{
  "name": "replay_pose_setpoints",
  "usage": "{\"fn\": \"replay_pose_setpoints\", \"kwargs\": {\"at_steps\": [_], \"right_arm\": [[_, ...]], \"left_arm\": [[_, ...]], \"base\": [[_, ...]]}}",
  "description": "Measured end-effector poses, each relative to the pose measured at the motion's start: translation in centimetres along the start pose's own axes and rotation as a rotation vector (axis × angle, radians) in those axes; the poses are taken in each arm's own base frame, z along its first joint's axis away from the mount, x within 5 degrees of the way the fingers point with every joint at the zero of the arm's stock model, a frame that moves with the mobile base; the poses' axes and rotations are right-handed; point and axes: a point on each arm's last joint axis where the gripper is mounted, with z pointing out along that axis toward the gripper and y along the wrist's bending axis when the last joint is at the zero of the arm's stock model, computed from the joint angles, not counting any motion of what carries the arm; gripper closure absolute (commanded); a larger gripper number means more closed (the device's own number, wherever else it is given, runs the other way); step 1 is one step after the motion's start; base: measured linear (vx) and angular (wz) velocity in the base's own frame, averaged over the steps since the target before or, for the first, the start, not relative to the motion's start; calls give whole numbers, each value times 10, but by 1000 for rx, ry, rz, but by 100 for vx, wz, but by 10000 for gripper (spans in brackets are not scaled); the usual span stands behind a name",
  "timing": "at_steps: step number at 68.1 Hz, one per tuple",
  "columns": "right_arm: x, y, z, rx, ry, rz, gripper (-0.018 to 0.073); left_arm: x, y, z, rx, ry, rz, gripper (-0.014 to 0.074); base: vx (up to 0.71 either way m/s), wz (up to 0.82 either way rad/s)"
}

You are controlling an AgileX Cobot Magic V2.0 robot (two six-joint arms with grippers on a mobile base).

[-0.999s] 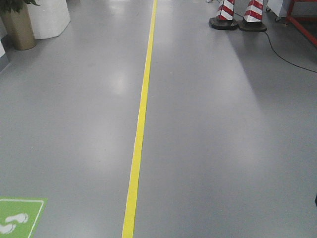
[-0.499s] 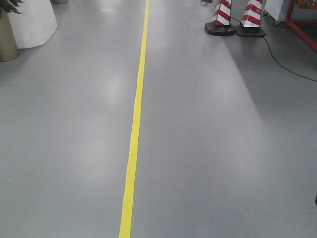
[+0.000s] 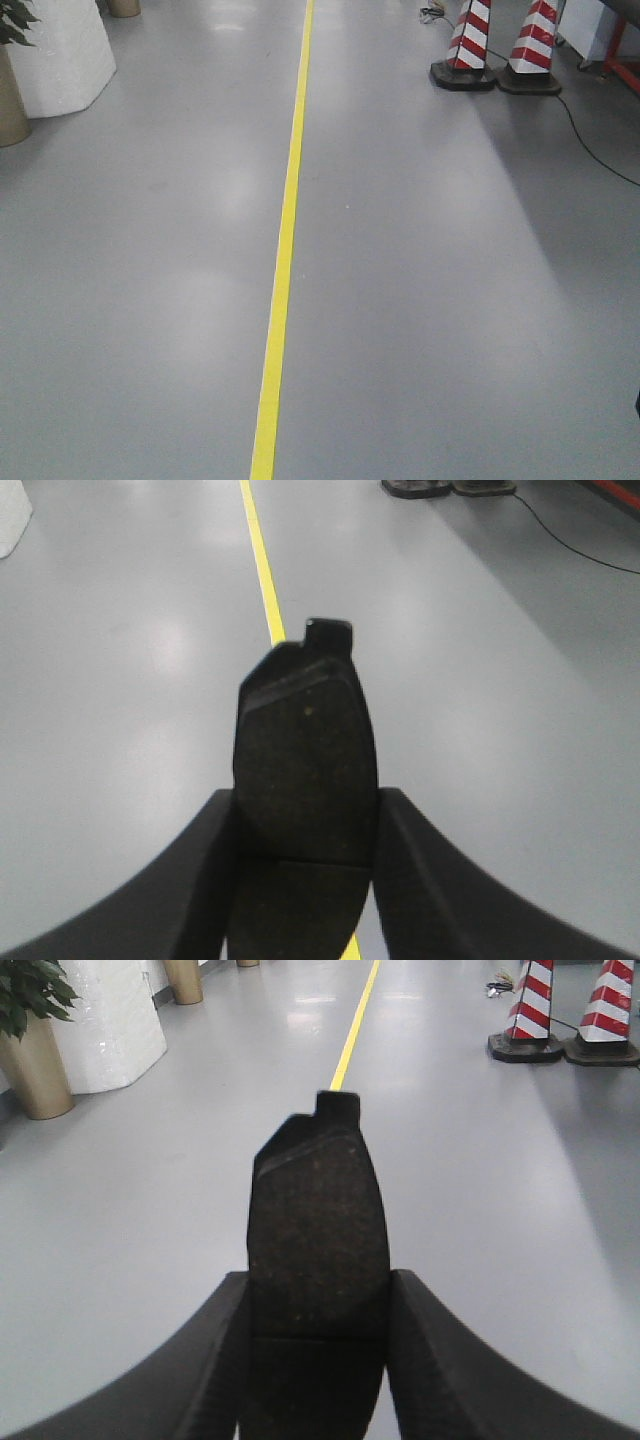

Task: Move and align brake pads A on conveyor
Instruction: 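Drive along the yellow floor line past the striped cones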

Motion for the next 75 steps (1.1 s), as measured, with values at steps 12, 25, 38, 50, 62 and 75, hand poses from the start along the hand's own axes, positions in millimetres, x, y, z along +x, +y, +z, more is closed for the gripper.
{"fn": "replay_pose_setpoints", "kwargs": {"at_steps": [12,25,38,50,62,75], "right_arm": [[0,0,0,0,0,0,566],[0,0,0,0,0,0,566],[0,0,0,0,0,0,566],[0,0,0,0,0,0,566],[0,0,0,0,0,0,566],[0,0,0,0,0,0,566]], "left_arm": [[0,0,0,0,0,0,603],[0,0,0,0,0,0,603],[0,0,0,0,0,0,603],[0,0,0,0,0,0,603],[0,0,0,0,0,0,603],[0,0,0,0,0,0,603]], "base": [[62,-4],[63,-15],[65,-19],[66,-16],[67,-7],[69,3]]}}
